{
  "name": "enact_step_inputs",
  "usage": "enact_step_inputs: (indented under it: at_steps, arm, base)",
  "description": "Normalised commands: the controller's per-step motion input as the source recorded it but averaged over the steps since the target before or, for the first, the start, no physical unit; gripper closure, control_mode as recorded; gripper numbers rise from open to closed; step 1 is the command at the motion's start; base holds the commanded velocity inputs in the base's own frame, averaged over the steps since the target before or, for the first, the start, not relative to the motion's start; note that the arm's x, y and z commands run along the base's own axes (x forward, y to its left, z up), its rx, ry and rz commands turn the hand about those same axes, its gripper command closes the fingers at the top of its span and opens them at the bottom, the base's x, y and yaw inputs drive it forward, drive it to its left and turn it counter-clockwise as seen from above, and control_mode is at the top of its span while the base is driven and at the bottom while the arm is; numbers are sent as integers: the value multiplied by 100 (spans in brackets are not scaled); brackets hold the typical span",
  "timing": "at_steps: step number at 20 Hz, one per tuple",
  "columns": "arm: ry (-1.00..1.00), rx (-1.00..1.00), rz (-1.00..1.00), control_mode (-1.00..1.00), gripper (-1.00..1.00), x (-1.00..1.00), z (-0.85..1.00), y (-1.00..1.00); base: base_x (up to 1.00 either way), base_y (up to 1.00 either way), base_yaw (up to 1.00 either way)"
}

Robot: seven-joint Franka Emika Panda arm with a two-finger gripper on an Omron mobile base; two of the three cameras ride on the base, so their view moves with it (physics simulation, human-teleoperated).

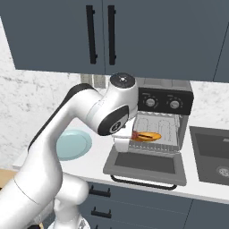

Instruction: Pick up the kebab skewer and baguette bread, and place them inside the toaster oven. Close the toaster oven door and start by setting the timer.

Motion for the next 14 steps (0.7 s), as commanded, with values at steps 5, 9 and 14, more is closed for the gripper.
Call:
enact_step_inputs:
  at_steps: [5,9,14]
  arm:
    - [3,-3,0,-100,100,28,-15,-30]
    - [2,-7,-2,-100,100,31,-24,-18]
    - [1,-5,-3,-100,100,24,-19,-23]
  base:
    - [0,0,0]
    - [0,0,0]
    - [0,0,0]
